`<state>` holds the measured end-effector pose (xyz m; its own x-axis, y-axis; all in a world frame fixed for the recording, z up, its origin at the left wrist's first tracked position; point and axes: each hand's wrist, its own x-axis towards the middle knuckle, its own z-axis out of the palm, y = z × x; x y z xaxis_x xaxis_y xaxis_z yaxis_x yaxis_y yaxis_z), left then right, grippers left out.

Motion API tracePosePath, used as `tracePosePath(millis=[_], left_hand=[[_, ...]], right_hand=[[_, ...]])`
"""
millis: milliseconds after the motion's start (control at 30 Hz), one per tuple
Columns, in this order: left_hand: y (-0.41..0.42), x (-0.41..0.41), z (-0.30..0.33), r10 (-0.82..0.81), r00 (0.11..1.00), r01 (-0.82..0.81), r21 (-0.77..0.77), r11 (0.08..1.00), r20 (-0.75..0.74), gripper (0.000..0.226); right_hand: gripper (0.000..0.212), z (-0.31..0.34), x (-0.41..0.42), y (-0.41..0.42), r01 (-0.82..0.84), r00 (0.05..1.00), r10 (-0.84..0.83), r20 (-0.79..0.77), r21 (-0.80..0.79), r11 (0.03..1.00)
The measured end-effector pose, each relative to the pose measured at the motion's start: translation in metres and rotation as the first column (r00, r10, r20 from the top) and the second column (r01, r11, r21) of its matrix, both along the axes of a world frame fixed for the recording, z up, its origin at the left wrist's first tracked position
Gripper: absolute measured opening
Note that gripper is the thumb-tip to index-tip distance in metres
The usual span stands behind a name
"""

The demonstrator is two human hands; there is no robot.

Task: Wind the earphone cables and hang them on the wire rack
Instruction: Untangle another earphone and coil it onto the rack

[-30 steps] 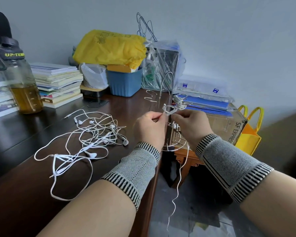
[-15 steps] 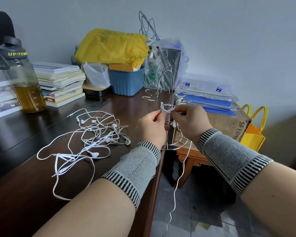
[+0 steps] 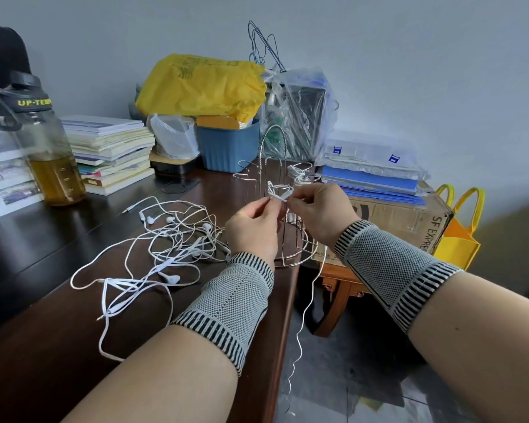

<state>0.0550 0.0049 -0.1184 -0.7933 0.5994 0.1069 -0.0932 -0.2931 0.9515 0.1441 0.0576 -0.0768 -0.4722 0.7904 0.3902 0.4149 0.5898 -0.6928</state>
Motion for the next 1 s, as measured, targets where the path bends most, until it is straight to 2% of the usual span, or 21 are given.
tracePosePath(millis=[33,100,300,433,600,667,700,767,833,1000], left_hand=[[-0.001,0.0,0.001,-0.015,1.0,0.015,0.007,1.0,0.019,0.002],[-0.001,0.001,0.002,-0.04,0.998,0.04,0.01,0.999,0.051,0.005],[0.001,0.001,0.002,-0.024,1.0,0.024,-0.021,0.999,0.017,0.007],[0.003,0.002,0.003,-0.02,0.999,0.02,-0.001,1.0,0.034,0.014],[0.007,0.0,0.001,-0.046,0.995,0.043,0.038,0.998,0.088,0.01],[0.007,-0.001,0.0,-0.047,0.995,0.044,0.039,0.998,0.083,0.008],[0.008,-0.001,0.0,-0.045,0.996,0.043,0.036,0.998,0.08,0.007],[0.007,-0.001,0.0,-0.039,0.996,0.037,0.029,0.999,0.077,0.003],[0.008,-0.001,0.0,-0.038,0.996,0.036,0.026,0.999,0.084,0.002],[0.01,-0.001,-0.003,-0.041,0.995,0.039,0.023,0.999,0.088,0.01]], right_hand=[[0.025,0.001,0.0,0.0,-0.002,1.0,0.002,0.0,-0.001,1.0],[0.025,0.002,0.001,0.001,0.0,1.0,0.0,0.003,-0.006,1.0],[0.016,0.002,0.003,-0.002,0.005,1.0,-0.006,-0.019,-0.04,0.999],[0.011,-0.006,0.018,-0.007,0.014,0.995,-0.027,-0.094,-0.135,0.991],[0.015,-0.002,0.051,0.002,0.06,0.996,-0.076,-0.039,-0.316,0.947],[0.018,0.009,0.059,0.007,0.094,0.995,-0.1,0.0,-0.319,0.943],[0.02,0.015,0.061,0.009,0.128,0.992,-0.12,0.047,-0.278,0.952],[0.027,0.031,0.056,0.011,0.187,0.969,-0.169,0.18,-0.087,0.979],[0.031,0.05,0.043,0.009,0.18,0.951,-0.198,0.237,0.096,0.979],[0.024,0.088,0.002,0.004,0.079,0.883,-0.212,0.419,0.313,0.947]])
